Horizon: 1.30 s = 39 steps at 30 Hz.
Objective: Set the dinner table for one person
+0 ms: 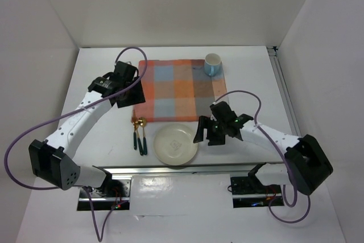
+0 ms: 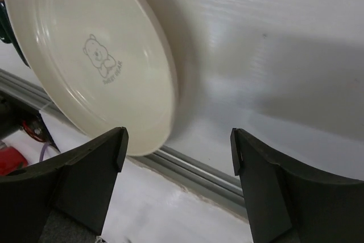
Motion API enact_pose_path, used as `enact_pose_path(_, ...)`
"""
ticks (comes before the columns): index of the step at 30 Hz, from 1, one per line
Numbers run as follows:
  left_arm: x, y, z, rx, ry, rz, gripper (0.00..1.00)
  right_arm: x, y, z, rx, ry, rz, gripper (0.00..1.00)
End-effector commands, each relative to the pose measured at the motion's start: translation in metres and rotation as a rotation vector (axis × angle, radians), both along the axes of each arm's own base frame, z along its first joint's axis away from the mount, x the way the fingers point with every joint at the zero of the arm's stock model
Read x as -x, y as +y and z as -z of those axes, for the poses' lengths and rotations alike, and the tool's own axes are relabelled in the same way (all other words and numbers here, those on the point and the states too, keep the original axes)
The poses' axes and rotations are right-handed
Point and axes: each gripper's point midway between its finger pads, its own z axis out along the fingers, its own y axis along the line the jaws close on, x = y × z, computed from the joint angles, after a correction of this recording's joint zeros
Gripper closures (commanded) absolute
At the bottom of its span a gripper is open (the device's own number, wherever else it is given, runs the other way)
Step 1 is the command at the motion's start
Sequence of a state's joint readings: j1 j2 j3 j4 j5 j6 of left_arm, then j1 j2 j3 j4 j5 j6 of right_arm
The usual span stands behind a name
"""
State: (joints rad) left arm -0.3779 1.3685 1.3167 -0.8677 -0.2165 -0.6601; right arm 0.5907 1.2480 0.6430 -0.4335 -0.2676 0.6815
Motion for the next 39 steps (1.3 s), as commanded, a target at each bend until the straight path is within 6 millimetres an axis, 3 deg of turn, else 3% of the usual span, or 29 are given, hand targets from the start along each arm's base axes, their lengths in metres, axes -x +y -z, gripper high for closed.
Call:
enact_pose_path(1, -0.004, -0.007, -0.010, 0.049, -0.037, 0.012, 0.29, -0.024, 0.035, -0.014, -0.101, -0.094, -0.005, 0.14)
enact_pose_path(5, 0.002, -0.012, -0.011, 0.077, -0.012, 0.023, 0.29, -0.027, 0.043, 0.008, -0.034, -0.069, -0.043, 0.14)
enact_pose_path(8, 0.000, -0.017, -0.020, 0.110, -0.042, 0.039, 0.29, -0.031, 0.044, 0.020, 0.021, -0.066, -0.027, 0.22)
enact_pose_path(9, 0.000, -0.017, -0.020, 0.110, -0.042, 0.039, 0.29, -0.035, 0.044, 0.021, 0.047, -0.088, -0.018, 0.32)
enact_pose_path(12, -0.002, -0.018, -0.027, 0.117, -0.061, 0.040, 0.29, -0.036, 0.042, 0.024, 0.060, -0.081, -0.005, 0.40)
enact_pose_path(14, -0.003, -0.018, -0.027, 0.109, -0.054, 0.047, 0.29, -0.033, 0.040, 0.028, 0.065, -0.068, 0.003, 0.51)
enact_pose_path(16, -0.004, -0.017, -0.027, 0.101, -0.058, 0.040, 0.29, -0.033, 0.040, 0.028, 0.062, -0.064, 0.010, 0.69)
enact_pose_path(17, -0.005, -0.017, -0.030, 0.104, -0.066, 0.041, 0.29, -0.034, 0.041, 0.022, 0.058, -0.069, 0.011, 0.89)
enact_pose_path(18, -0.005, -0.017, -0.030, 0.096, -0.060, 0.048, 0.30, -0.032, 0.037, 0.018, 0.073, -0.061, 0.026, 0.99)
enact_pose_path(20, -0.004, -0.018, -0.035, 0.103, -0.059, 0.053, 0.30, -0.037, 0.036, 0.002, 0.074, -0.085, 0.038, 1.00)
enact_pose_path(22, -0.005, -0.018, -0.044, 0.112, -0.082, 0.054, 0.30, -0.038, 0.023, -0.016, 0.123, -0.120, 0.048, 1.00)
enact_pose_path(25, -0.002, -0.015, -0.060, 0.119, -0.131, 0.049, 0.32, -0.052, 0.014, -0.057, 0.119, -0.192, 0.061, 1.00)
enact_pose_path(27, -0.003, -0.014, -0.065, 0.121, -0.157, 0.044, 0.32, -0.075, 0.008, -0.082, 0.106, -0.248, 0.098, 1.00)
enact_pose_path(30, -0.003, -0.014, -0.059, 0.119, -0.150, 0.043, 0.32, -0.119, -0.003, -0.103, 0.076, -0.277, 0.188, 1.00)
enact_pose_path(32, -0.002, -0.017, -0.059, 0.139, -0.143, 0.049, 0.32, -0.149, -0.004, -0.093, 0.076, -0.253, 0.222, 1.00)
enact_pose_path(33, -0.001, -0.017, -0.055, 0.135, -0.132, 0.048, 0.32, -0.174, -0.008, -0.107, 0.064, -0.279, 0.263, 1.00)
enact_pose_path(34, 0.002, -0.018, -0.050, 0.137, -0.118, 0.053, 0.32, -0.192, -0.008, -0.086, 0.091, -0.238, 0.275, 1.00)
enact_pose_path(35, 0.003, -0.018, -0.047, 0.141, -0.108, 0.045, 0.32, -0.205, -0.006, -0.084, 0.087, -0.233, 0.281, 1.00)
enact_pose_path(36, 0.003, -0.014, -0.042, 0.135, -0.095, 0.035, 0.32, -0.229, -0.003, -0.099, 0.066, -0.270, 0.299, 1.00)
enact_pose_path(37, 0.003, -0.014, -0.041, 0.135, -0.095, 0.035, 0.32, -0.241, 0.002, -0.079, 0.084, -0.239, 0.296, 1.00)
enact_pose_path(39, 0.004, -0.016, -0.036, 0.140, -0.085, 0.040, 0.32, -0.267, 0.005, -0.085, 0.061, -0.255, 0.319, 1.00)
